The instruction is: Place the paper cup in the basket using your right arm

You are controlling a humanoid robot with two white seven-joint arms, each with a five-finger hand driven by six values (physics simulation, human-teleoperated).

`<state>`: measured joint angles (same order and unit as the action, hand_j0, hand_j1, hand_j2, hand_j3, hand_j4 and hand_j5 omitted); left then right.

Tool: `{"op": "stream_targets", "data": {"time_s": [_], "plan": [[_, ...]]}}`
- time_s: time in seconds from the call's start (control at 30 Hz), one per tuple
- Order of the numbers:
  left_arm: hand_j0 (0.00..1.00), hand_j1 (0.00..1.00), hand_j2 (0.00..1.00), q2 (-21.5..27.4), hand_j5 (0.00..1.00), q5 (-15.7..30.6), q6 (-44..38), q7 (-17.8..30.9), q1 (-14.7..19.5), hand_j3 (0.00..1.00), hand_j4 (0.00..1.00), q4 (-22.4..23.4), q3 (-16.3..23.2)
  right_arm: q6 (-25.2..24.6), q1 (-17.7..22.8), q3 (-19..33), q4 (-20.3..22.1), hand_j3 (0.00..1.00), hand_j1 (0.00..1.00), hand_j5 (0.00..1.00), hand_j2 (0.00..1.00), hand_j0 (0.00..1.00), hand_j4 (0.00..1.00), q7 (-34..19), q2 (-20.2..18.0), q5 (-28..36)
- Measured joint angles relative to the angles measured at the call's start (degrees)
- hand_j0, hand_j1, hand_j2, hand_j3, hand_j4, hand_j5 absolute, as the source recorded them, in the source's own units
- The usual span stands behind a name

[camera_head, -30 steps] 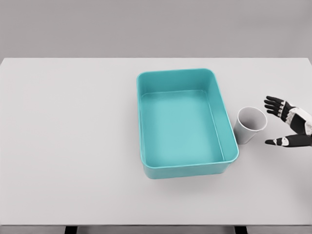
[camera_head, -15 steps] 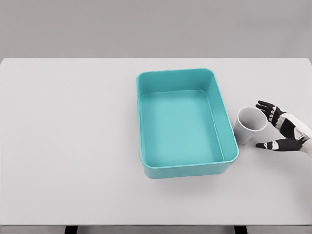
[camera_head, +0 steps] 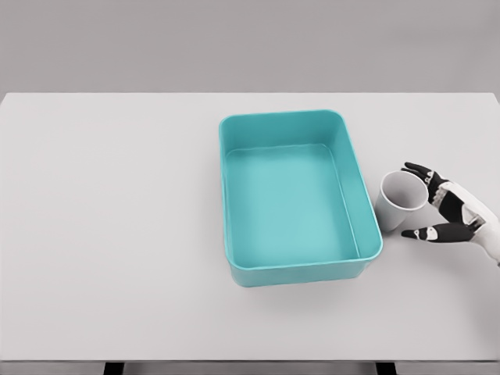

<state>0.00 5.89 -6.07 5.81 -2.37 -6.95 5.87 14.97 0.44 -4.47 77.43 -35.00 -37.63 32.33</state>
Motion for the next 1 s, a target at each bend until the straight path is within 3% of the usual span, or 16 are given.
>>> {"op": "stream_targets", "data": {"time_s": [1.0], "plan": [[1.00,1.00,1.00,0.0,1.00,0.0,0.0,0.0,0.0,1.00,1.00,0.0,0.0,-0.2,-2.1,-2.3,0.4,1.00,1.00,1.00,1.00,1.00,1.00,0.0,2.4,-0.3]]}}
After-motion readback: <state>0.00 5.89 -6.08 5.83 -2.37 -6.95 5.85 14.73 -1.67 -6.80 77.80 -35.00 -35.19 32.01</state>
